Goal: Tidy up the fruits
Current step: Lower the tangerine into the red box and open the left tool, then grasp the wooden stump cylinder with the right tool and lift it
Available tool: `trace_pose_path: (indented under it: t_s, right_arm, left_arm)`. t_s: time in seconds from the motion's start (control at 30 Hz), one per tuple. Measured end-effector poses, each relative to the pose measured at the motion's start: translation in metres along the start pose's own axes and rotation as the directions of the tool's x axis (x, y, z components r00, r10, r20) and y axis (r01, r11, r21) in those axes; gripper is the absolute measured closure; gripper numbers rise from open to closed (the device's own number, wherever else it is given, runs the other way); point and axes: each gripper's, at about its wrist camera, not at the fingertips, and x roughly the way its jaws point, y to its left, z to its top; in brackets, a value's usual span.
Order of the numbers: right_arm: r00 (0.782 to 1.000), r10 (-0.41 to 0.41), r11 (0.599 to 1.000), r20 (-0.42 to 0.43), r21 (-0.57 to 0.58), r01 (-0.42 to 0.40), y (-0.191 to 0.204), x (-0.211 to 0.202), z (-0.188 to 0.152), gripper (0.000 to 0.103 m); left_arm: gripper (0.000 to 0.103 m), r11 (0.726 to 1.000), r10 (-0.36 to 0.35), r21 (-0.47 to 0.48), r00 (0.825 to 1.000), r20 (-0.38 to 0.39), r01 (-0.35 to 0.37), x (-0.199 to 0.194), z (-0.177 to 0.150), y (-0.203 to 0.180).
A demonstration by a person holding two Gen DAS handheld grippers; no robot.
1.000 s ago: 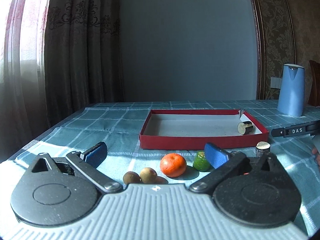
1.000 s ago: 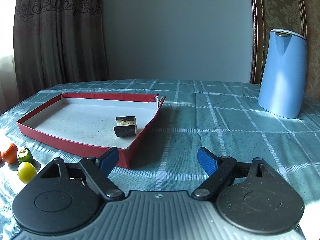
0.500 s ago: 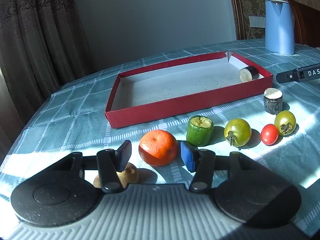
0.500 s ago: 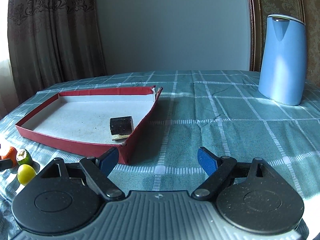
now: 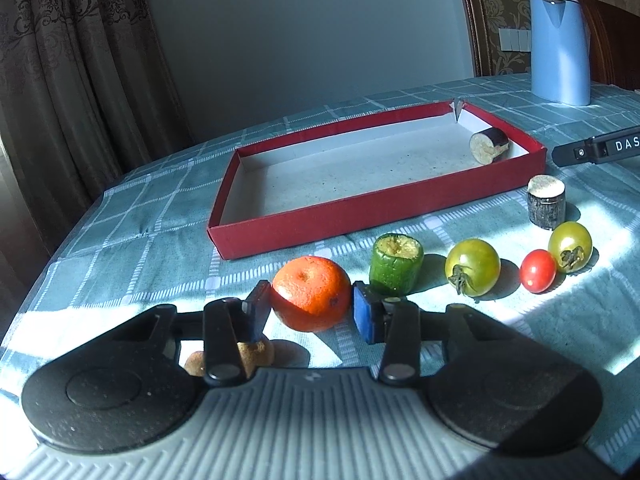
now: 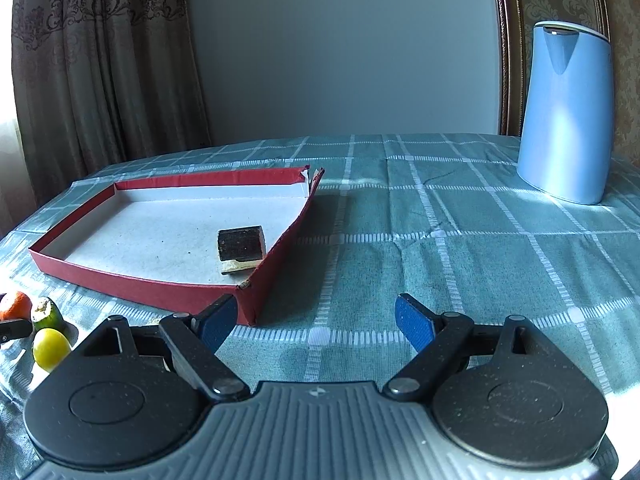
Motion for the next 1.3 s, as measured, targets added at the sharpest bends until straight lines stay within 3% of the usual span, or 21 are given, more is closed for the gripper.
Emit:
trace_pose_path:
  t_s: [0.1, 0.23, 0.43, 0.7, 0.77, 0.8, 0.83, 1.0, 1.13, 1.3]
  right_arm:
    - [1.000, -0.001, 1.000, -0.003, -0.002, 0.001, 0.000, 0.000, 0.000, 0.017]
    - [1.000, -0.001, 1.000, -0.011, 0.000, 0.001, 0.000, 0.002, 0.000, 0.017]
    - [1.000, 0.002, 1.000, -0.030, 0.005, -0.002, 0.000, 0.005, 0.000, 0.017]
    - [0.999, -0.002, 1.000, -0.047, 0.021, 0.003, -0.003, 0.008, 0.000, 0.017]
    - [0.999, -0.001, 1.000, -0.048, 0.018, 0.002, -0.002, 0.008, 0.000, 0.017]
    - [0.999, 0.000, 1.000, -0.049, 0.017, 0.001, -0.002, 0.008, 0.000, 0.017]
    - [0.999, 0.000, 1.000, -0.049, 0.018, 0.001, -0.002, 0.008, 0.000, 0.017]
    - [0.999, 0.009, 0.999, -0.043, 0.038, -0.007, -0.006, 0.007, 0.000, 0.017]
    - [0.997, 0.081, 0.995, -0.003, 0.051, -0.081, -0.008, -0.001, -0.001, 0.017]
    - [0.970, 0.240, 0.971, 0.030, -0.014, -0.239, 0.004, -0.018, -0.005, 0.017]
  left_arm:
    - [0.063, 0.998, -0.006, -0.063, 0.998, 0.056, 0.009, -0.009, 0.014, 0.006]
    - [0.063, 0.987, 0.041, -0.155, 0.996, 0.079, -0.028, 0.002, 0.043, 0.015]
    - [0.063, 0.973, 0.076, -0.219, 0.997, 0.024, -0.069, 0.050, 0.083, 0.023]
    - [0.062, 0.961, 0.093, -0.251, 0.992, -0.084, -0.111, 0.102, 0.086, 0.024]
    - [0.054, 0.959, 0.123, -0.243, 0.988, -0.092, -0.142, 0.107, 0.082, 0.024]
    - [0.043, 0.958, 0.131, -0.244, 0.987, -0.093, -0.150, 0.107, 0.080, 0.024]
    - [0.034, 0.957, 0.135, -0.247, 0.987, -0.082, -0.152, 0.104, 0.077, 0.025]
    - [0.029, 0.962, 0.126, -0.245, 0.992, 0.007, -0.120, 0.060, 0.071, 0.024]
    - [0.002, 0.960, 0.117, -0.268, 0.988, 0.096, -0.087, 0.005, 0.051, 0.021]
    - [0.001, 0.956, 0.061, -0.292, 0.991, 0.120, -0.024, -0.040, 0.015, 0.017]
